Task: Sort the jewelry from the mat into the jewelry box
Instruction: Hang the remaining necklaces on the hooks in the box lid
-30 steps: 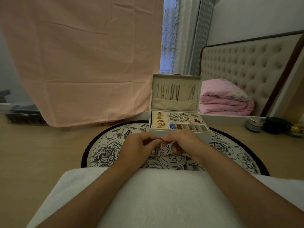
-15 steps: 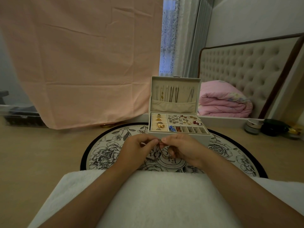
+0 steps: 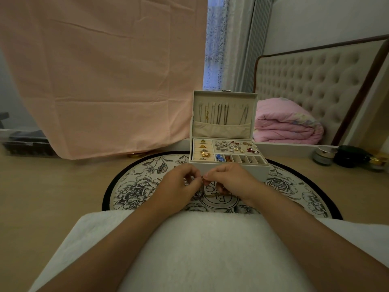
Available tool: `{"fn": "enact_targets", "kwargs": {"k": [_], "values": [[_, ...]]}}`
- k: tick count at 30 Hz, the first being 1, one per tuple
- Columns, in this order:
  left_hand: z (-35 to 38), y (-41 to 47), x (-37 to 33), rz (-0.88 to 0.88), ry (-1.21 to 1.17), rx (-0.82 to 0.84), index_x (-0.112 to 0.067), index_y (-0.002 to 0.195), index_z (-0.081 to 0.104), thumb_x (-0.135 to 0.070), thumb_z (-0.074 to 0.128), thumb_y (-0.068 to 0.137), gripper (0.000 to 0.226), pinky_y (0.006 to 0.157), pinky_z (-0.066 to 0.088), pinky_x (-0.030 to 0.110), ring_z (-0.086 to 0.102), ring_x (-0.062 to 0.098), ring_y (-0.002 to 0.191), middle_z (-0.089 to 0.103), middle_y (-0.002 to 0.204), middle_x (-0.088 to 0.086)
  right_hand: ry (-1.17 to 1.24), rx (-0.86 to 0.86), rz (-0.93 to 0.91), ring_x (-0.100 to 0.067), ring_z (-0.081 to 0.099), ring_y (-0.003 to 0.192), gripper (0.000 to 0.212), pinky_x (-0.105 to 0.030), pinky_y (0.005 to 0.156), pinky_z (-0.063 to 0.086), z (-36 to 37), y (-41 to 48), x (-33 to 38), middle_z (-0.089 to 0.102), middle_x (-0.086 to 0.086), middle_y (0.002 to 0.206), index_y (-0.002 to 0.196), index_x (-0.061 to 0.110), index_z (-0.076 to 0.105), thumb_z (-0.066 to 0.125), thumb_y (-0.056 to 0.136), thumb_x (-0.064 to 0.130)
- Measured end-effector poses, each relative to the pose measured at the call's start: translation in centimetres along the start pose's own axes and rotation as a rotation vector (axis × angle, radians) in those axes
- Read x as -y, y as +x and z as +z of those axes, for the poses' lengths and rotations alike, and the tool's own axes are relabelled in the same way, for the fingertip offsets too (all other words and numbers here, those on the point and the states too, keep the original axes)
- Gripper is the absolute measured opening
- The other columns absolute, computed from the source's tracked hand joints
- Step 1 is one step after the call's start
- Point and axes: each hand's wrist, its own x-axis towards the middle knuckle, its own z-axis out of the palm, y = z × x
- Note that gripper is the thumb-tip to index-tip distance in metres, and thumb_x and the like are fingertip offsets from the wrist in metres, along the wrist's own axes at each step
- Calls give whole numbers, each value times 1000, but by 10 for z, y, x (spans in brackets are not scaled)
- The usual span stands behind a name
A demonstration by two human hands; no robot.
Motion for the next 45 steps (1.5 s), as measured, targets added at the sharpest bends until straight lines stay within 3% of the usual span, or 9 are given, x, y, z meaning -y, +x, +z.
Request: {"fn": "enact_targets", "kwargs": {"k": [5, 12, 15, 20, 25, 31, 35, 40, 45], "values": [[-1, 1, -7, -224, -286, 49, -13, 89, 64, -19, 53, 100, 16, 70, 47, 34, 52, 16, 74, 60, 83, 6, 95, -20, 97, -10, 49, 51, 12, -24, 51, 39, 1, 3, 0, 77, 1, 87, 88, 12, 75, 69, 90, 23], [-8, 2, -10, -323, -419, -2, -12, 90, 63, -11, 59, 95, 7, 71, 48, 35, 55, 21, 72, 66, 84, 11, 302, -48, 195, -13, 44, 50, 9, -27, 51, 35, -5, 8, -4, 65, -2, 83, 92, 12, 60, 55, 94, 20], [-8, 2, -10, -316, -476, -1, -13, 90, 65, -4, 56, 94, 13, 67, 50, 31, 55, 17, 71, 68, 78, -1, 346, -11, 199, -15, 43, 50, 10, -29, 51, 33, -5, 8, -4, 59, -4, 82, 92, 11, 54, 49, 95, 19], [-10, 2, 0, -245, -222, 78, -35, 87, 76, -5, 52, 94, 39, 48, 33, 26, 36, 20, 47, 65, 57, -7, 380, 35, 177, -16, 42, 50, 15, -29, 51, 33, -5, 8, -4, 56, -3, 76, 90, 12, 49, 42, 99, 22], [-9, 3, 0, -244, -186, -14, -27, 77, 74, -7, 57, 91, 29, 45, 34, 19, 38, 4, 40, 55, 51, -10, 365, 33, 147, -15, 46, 53, 25, -29, 52, 37, 0, 8, -6, 59, -3, 77, 88, 13, 54, 47, 105, 30], [-12, 0, 7, -55, 43, 96, -25, 72, 69, -12, 64, 87, 21, 55, 44, 14, 50, 1, 55, 65, 66, -14, 724, 64, 133, -10, 53, 62, 24, -26, 59, 41, -5, 7, -3, 63, 2, 81, 88, 18, 62, 46, 105, 26], [-19, 2, 17, -2, 168, 147, -27, 63, 64, -12, 63, 84, 26, 66, 45, 25, 55, 3, 69, 62, 77, -9, 837, 112, 187, -16, 53, 62, 22, -31, 64, 38, -11, 5, 0, 57, 1, 71, 77, 20, 55, 46, 96, 27], [-26, 3, 2, -193, -421, 15, -12, 50, 58, -13, 51, 66, 18, 85, 51, 36, 62, 16, 86, 66, 79, 1, 398, 206, 233, -11, 25, 50, 8, -29, 57, 29, -17, 0, 4, 24, 8, 56, 99, 19, 62, 60, 96, 26], [-15, 2, -13, -320, -1052, -39, -9, 58, 42, -10, 44, 71, 14, 89, 50, 41, 60, 31, 79, 56, 66, 14, 391, 60, 322, -15, 35, 51, 35, -31, 58, 31, -15, 4, 5, 38, 4, 53, 66, 23, 36, 48, 98, 25]]}}
